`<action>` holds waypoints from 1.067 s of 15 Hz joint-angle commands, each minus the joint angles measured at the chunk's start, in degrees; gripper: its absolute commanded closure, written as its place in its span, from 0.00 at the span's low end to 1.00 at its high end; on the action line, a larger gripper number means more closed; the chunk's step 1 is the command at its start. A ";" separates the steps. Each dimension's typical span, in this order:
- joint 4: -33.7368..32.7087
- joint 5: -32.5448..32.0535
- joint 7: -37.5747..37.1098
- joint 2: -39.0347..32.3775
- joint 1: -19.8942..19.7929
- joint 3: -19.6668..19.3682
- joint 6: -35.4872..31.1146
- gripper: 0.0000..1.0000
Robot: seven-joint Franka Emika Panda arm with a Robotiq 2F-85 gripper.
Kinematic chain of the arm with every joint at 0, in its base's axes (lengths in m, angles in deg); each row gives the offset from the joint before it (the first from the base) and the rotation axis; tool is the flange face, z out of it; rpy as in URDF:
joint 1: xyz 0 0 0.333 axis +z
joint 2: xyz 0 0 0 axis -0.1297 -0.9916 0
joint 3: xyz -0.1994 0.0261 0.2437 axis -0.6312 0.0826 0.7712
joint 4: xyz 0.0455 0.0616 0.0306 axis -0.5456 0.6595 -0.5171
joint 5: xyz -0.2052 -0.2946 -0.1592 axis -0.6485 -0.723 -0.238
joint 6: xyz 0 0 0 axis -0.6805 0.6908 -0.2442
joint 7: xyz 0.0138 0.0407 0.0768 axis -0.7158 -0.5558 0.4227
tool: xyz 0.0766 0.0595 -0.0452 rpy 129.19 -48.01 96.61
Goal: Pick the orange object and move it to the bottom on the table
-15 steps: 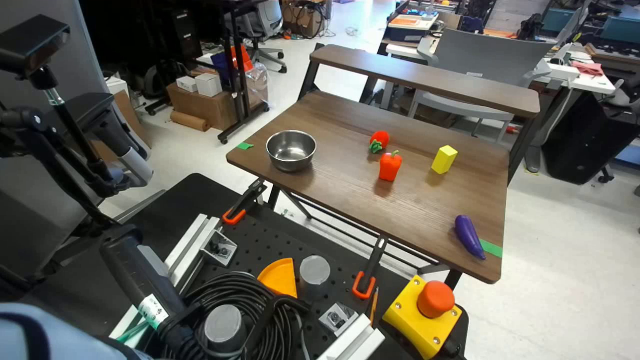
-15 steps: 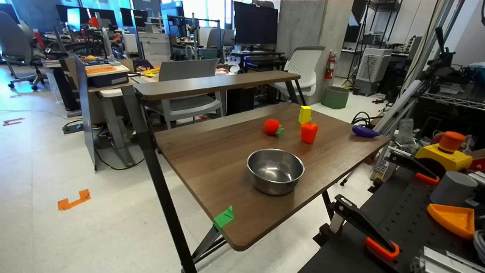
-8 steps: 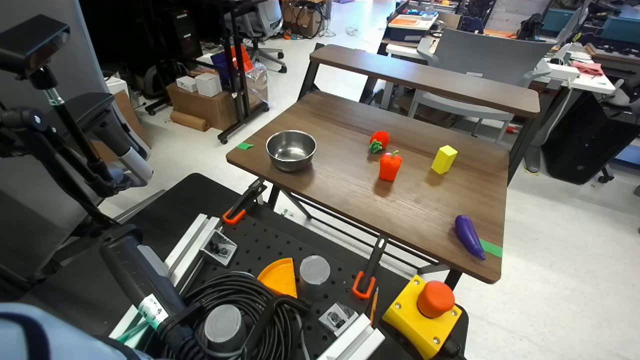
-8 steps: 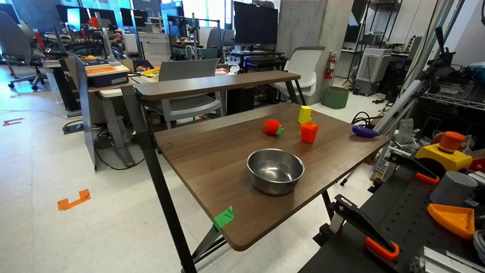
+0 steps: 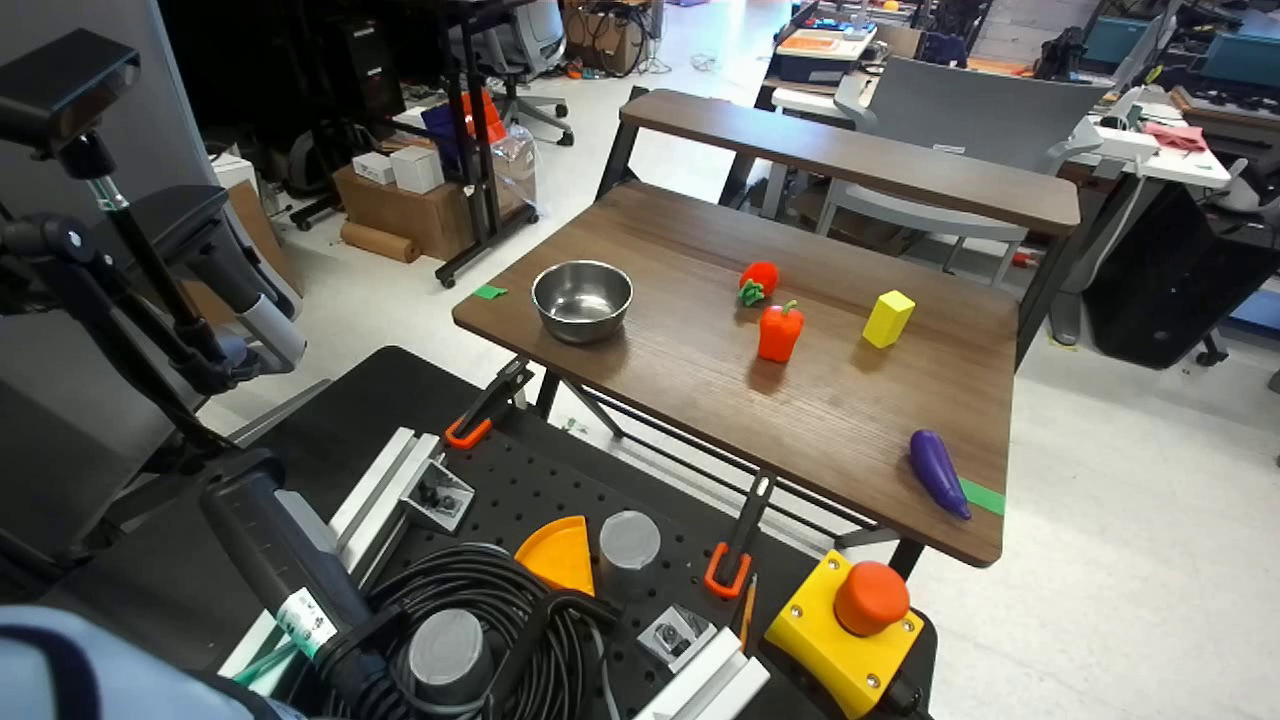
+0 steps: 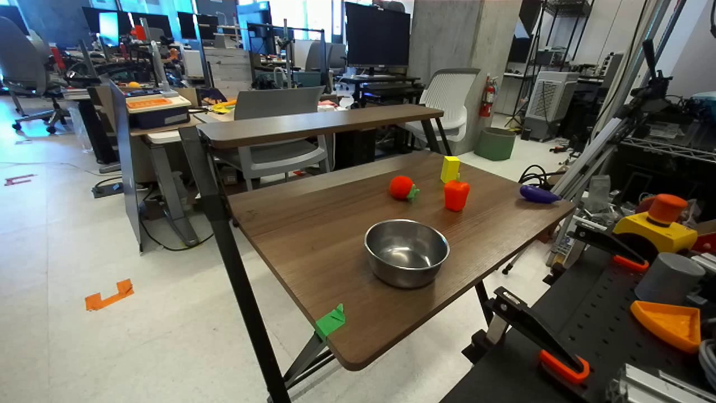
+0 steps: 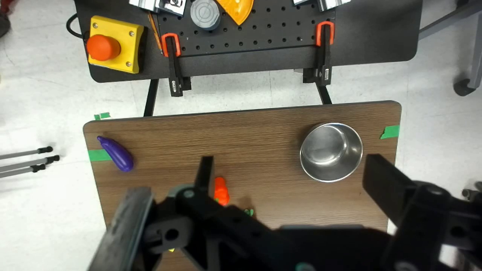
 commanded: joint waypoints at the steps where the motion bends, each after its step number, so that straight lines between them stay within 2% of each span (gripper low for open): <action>1: -0.11 0.02 0.05 -0.02 -0.08 0.05 0.13 0.00; 4: -0.11 0.02 0.05 -0.02 -0.08 0.05 0.13 0.00; 7: -1.63 -1.48 -0.53 -4.06 -0.75 0.25 -2.03 0.00; 10: -3.81 -1.72 1.17 -10.24 -0.58 -0.62 -8.10 0.00; 16: -8.45 -2.31 -0.28 -25.54 -2.33 -1.60 -21.12 0.00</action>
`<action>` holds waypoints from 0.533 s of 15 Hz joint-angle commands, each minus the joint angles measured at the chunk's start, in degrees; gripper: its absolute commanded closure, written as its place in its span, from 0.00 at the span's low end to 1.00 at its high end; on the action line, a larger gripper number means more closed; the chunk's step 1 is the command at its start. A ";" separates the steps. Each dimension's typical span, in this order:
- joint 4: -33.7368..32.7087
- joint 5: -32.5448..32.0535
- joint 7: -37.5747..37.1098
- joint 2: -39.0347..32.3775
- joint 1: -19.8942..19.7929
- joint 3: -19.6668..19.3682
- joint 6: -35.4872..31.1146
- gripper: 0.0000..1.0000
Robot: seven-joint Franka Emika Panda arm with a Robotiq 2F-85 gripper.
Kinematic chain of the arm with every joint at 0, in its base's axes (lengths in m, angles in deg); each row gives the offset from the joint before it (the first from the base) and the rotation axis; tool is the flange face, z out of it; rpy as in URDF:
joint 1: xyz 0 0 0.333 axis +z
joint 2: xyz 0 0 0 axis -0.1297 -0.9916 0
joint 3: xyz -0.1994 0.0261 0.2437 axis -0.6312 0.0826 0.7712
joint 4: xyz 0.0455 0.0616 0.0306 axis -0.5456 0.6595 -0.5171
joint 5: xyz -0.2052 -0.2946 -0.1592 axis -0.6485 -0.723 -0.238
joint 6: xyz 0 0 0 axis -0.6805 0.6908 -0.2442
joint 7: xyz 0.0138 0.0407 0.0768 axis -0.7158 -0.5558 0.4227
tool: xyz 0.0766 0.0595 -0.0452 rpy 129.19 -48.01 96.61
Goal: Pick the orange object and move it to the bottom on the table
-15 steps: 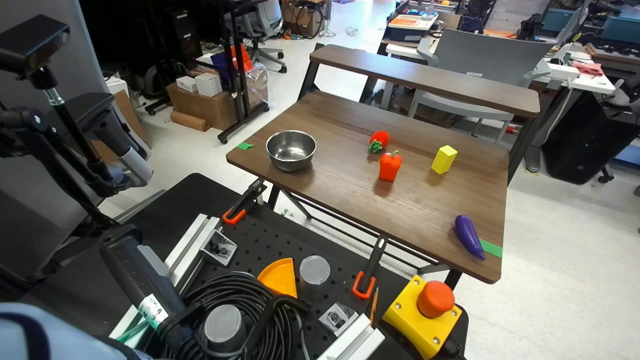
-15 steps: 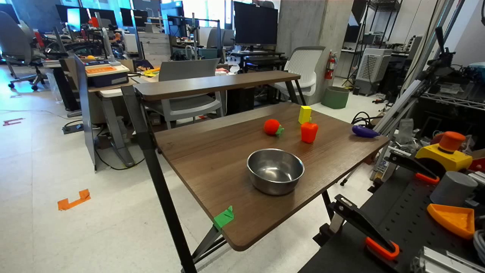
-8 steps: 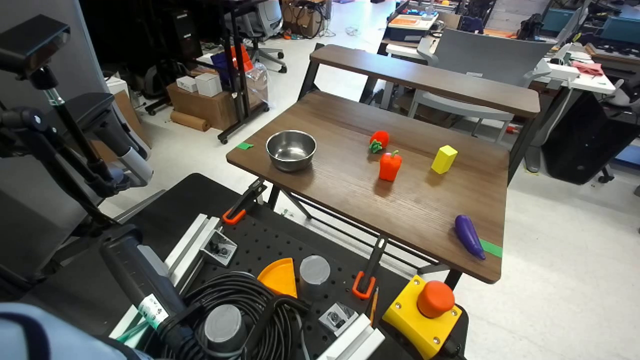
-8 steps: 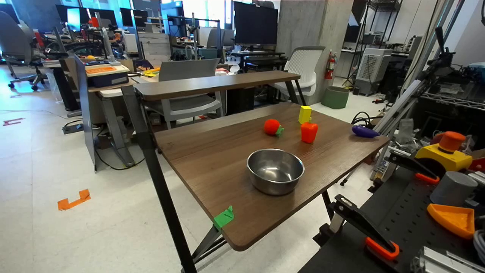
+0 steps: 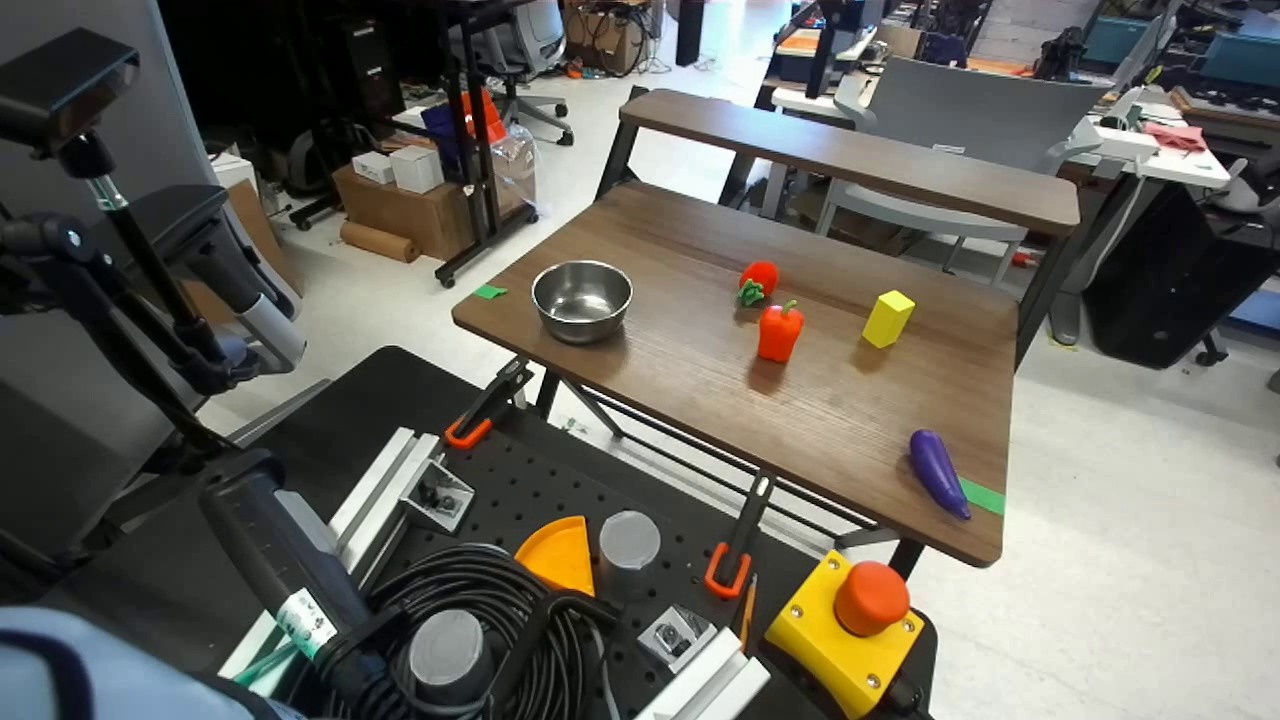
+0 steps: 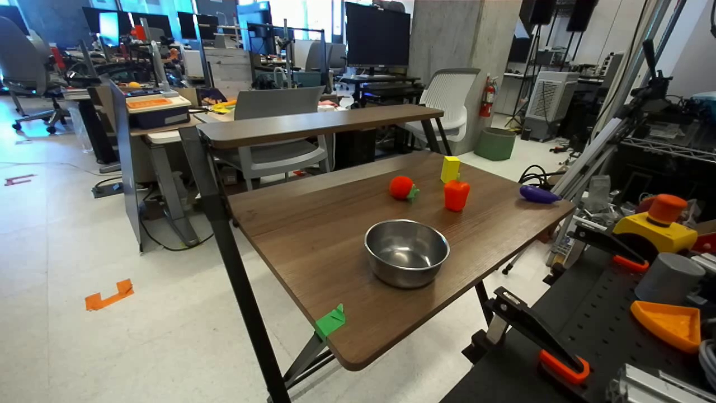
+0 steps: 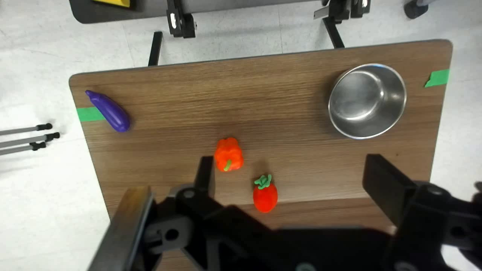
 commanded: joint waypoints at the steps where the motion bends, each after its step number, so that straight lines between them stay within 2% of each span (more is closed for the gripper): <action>1: -5.43 -0.67 0.02 -11.10 -1.47 -1.23 -6.82 0.00; 8: -17.06 0.57 -0.09 -30.61 -2.95 -3.18 -13.19 0.00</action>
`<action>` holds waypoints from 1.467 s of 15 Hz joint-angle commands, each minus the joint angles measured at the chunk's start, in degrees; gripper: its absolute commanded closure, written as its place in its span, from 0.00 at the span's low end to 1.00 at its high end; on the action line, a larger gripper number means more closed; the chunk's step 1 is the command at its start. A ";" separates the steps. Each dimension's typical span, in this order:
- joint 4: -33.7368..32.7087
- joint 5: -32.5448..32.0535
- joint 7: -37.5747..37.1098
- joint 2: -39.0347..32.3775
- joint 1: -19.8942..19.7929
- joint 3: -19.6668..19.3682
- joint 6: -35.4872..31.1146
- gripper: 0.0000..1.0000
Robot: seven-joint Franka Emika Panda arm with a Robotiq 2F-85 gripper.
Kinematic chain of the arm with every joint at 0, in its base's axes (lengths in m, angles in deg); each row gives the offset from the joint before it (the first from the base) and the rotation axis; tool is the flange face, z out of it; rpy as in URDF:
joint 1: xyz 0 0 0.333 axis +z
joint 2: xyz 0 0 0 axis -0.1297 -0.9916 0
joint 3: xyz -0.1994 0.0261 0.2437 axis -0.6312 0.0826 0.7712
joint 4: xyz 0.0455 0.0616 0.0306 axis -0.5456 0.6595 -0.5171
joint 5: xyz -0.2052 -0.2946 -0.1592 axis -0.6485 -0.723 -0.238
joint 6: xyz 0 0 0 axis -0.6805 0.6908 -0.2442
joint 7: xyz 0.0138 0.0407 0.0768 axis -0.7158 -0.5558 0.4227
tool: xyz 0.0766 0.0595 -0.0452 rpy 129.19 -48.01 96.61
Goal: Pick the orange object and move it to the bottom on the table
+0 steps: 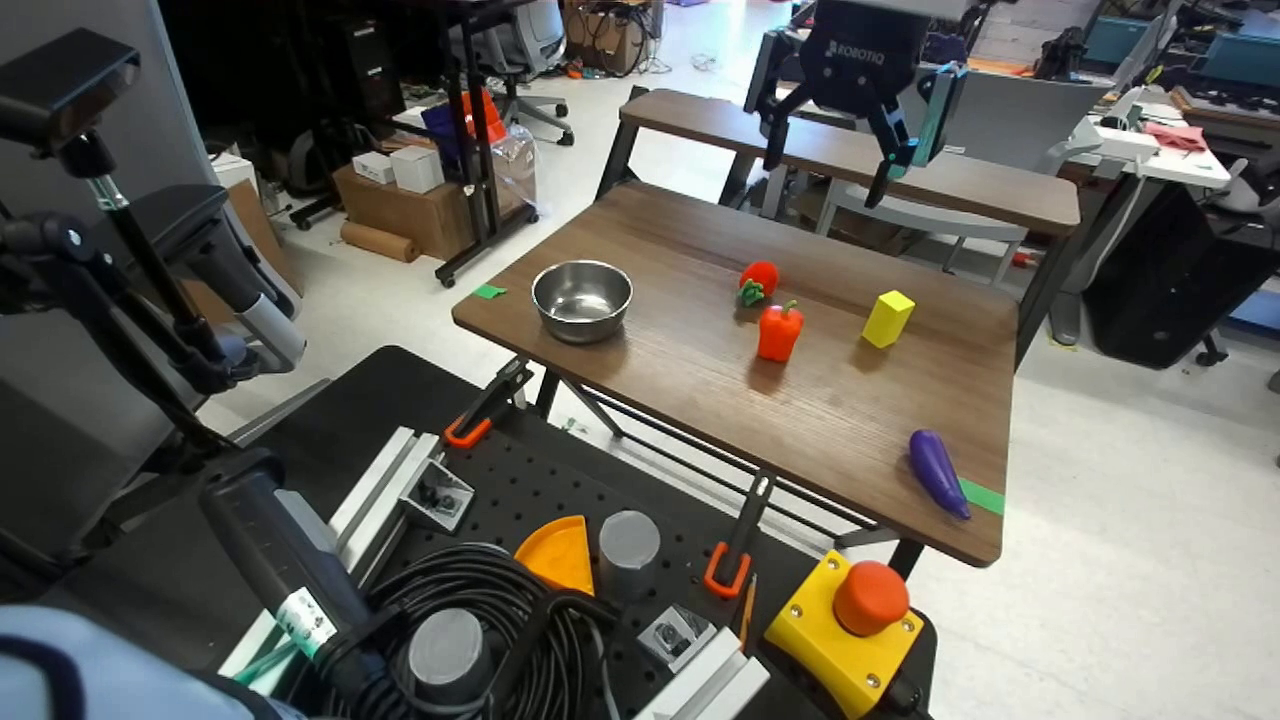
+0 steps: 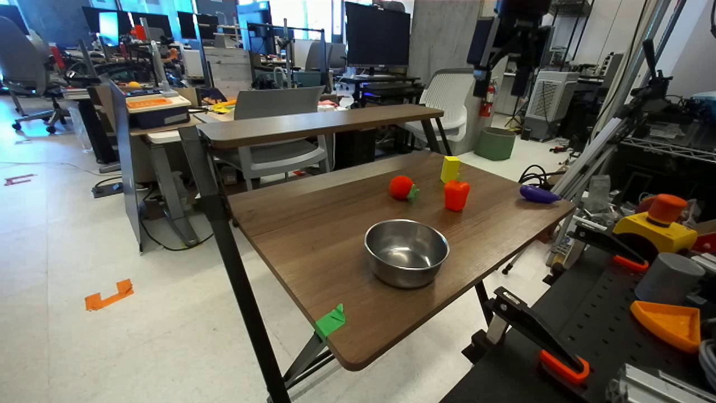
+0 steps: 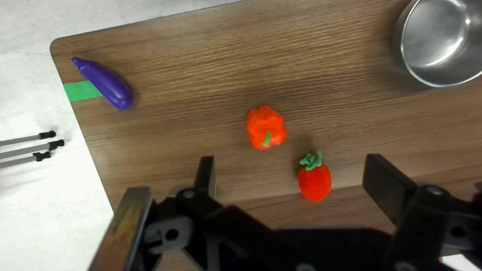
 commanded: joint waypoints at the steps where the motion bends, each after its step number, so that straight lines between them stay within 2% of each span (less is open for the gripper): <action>1: -8.23 0.55 0.40 -10.92 -0.45 -0.59 -2.69 0.00; 4: -12.78 1.56 2.34 -17.50 -0.99 0.06 -3.51 0.00; 9: -19.12 2.00 3.83 -26.25 -1.09 0.84 -1.25 0.00; 19: -25.82 0.19 3.06 -36.04 0.74 1.00 4.67 0.00; 21: -26.43 0.22 2.90 -36.57 0.94 0.97 5.25 0.28; 22: -26.74 0.35 3.01 -36.69 0.92 1.03 5.57 0.34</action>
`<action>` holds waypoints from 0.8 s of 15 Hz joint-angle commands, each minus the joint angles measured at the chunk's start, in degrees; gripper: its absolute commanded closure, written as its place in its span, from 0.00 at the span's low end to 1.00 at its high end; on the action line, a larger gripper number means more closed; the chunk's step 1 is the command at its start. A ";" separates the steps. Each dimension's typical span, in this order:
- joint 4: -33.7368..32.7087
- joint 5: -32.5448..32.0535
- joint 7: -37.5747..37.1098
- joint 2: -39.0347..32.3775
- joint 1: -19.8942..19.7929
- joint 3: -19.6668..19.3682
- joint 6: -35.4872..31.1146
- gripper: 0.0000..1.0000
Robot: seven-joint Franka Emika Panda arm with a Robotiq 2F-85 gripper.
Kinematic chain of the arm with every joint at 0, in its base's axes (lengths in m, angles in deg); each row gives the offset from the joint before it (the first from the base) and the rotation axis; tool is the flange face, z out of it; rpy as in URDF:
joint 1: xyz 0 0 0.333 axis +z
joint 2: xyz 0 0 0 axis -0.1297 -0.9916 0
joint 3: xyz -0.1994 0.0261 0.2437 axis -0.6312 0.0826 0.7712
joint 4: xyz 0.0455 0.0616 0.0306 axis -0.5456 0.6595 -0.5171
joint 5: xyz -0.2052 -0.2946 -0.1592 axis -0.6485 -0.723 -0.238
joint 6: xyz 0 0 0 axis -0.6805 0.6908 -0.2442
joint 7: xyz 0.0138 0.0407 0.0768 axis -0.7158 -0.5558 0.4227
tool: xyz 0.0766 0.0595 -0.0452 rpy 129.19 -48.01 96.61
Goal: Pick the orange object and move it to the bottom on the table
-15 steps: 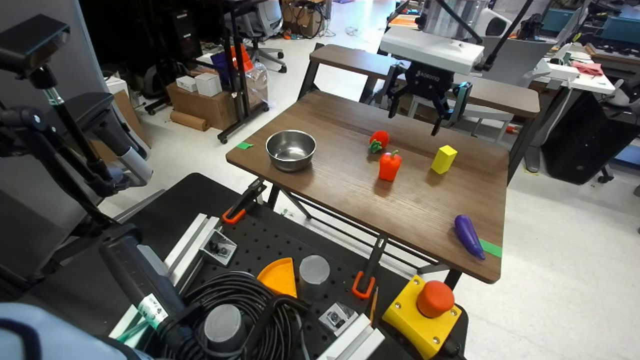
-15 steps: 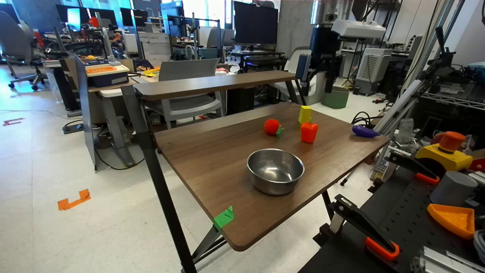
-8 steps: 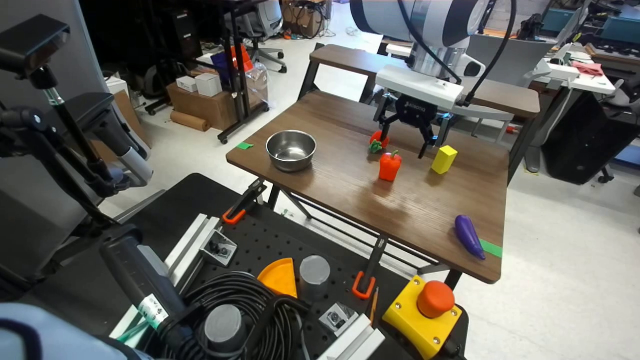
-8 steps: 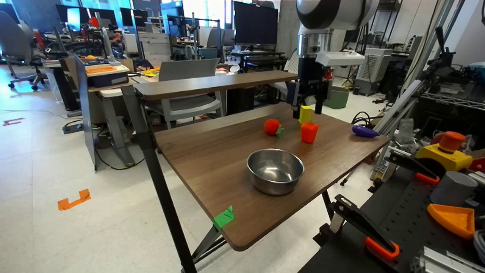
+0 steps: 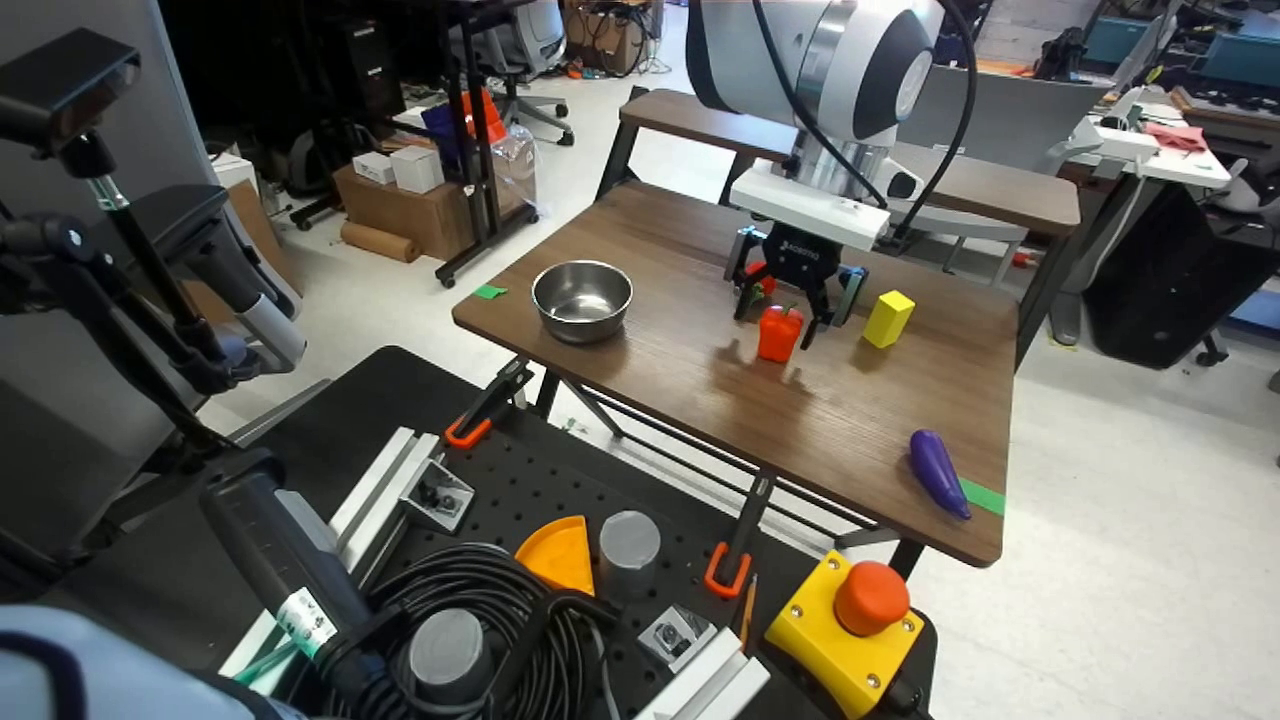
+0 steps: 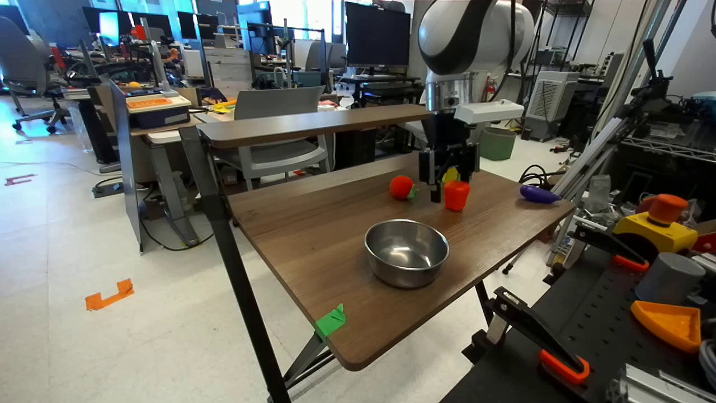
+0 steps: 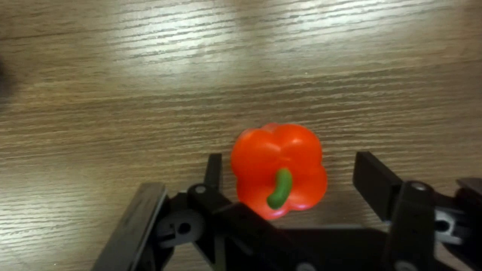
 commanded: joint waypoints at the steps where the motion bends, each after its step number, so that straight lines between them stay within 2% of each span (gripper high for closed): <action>1: -3.10 -0.22 0.32 -1.45 0.05 0.19 3.11 0.44; 3: -3.75 -0.14 -0.48 -1.38 0.20 -0.08 4.74 0.60; 6: -3.86 0.16 -3.54 0.05 0.55 -0.81 8.01 0.78; 12: 2.74 0.71 -2.32 5.41 -0.29 -0.17 10.57 0.78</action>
